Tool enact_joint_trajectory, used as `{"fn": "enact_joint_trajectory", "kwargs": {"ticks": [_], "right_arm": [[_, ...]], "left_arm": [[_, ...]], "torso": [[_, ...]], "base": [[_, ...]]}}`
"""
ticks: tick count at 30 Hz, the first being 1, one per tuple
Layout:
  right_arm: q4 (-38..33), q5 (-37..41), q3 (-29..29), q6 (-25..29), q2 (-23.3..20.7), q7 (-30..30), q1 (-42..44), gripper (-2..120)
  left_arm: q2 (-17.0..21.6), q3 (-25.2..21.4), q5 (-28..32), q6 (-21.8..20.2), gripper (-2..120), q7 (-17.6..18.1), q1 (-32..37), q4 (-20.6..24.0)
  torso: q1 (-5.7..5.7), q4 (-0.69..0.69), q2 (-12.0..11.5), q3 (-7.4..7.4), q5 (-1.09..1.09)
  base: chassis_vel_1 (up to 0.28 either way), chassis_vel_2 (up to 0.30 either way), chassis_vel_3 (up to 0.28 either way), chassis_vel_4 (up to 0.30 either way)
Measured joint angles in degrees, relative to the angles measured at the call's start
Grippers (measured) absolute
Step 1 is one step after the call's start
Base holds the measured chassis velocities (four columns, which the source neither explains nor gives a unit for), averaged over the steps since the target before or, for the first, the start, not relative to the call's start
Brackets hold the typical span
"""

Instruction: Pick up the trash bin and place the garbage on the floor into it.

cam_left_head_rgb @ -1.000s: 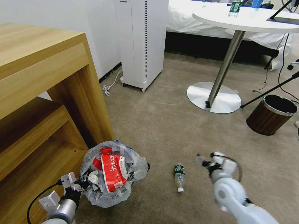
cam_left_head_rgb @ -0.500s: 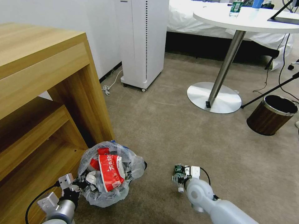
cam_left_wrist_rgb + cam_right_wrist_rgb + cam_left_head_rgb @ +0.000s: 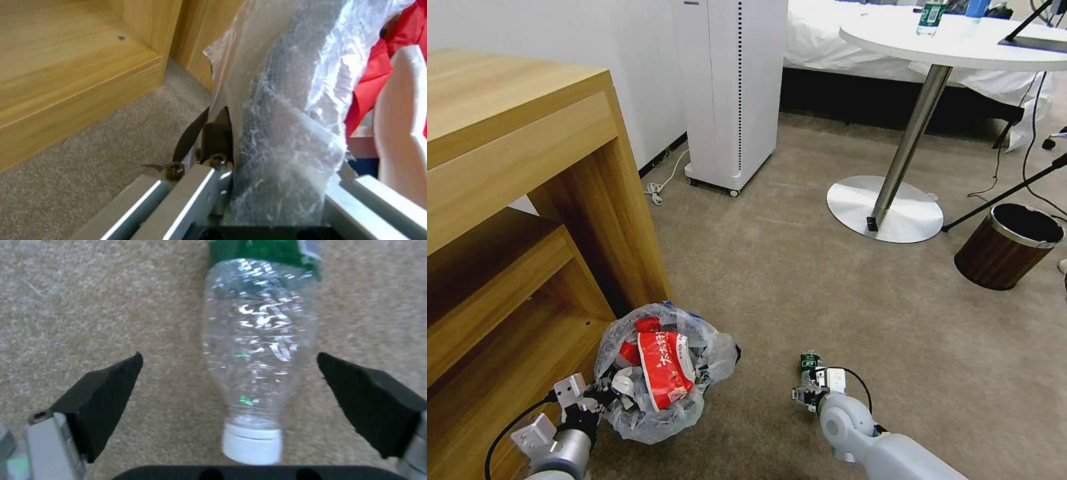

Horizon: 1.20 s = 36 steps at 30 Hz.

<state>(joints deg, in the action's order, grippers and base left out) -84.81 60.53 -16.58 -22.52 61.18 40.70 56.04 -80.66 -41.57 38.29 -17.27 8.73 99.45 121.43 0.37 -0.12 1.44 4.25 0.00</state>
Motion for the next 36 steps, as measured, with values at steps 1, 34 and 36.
{"fn": "enact_joint_trajectory", "kwargs": {"ticks": [1, 34, 36], "right_arm": [[0.00, 0.00, 0.00, 0.00, 0.00, 0.00, 0.00, 99], [-15.04, -10.17, 6.65, 19.28, -6.83, -14.07, 5.75, 13], [-18.84, -10.05, 7.47, 21.07, -8.02, -15.69, 5.89, 13]], "left_arm": [[0.00, 0.00, 0.00, 0.00, 0, 0.00, 0.00, 0.00], [1.07, -0.27, 0.44, 0.43, 0, -0.02, 0.00, -0.76], [1.20, -0.30, 0.46, 0.43, 0, -0.01, -0.07, -0.76]], "torso": [[0.00, 0.00, 0.00, 0.00, 0.00], [0.00, 0.00, 0.00, 0.00, 0.01], [0.00, 0.00, 0.00, 0.00, -0.01]], "base": [[0.000, 0.000, 0.000, 0.000], [0.000, 0.000, 0.000, 0.000], [0.000, 0.000, 0.000, 0.000]]}}
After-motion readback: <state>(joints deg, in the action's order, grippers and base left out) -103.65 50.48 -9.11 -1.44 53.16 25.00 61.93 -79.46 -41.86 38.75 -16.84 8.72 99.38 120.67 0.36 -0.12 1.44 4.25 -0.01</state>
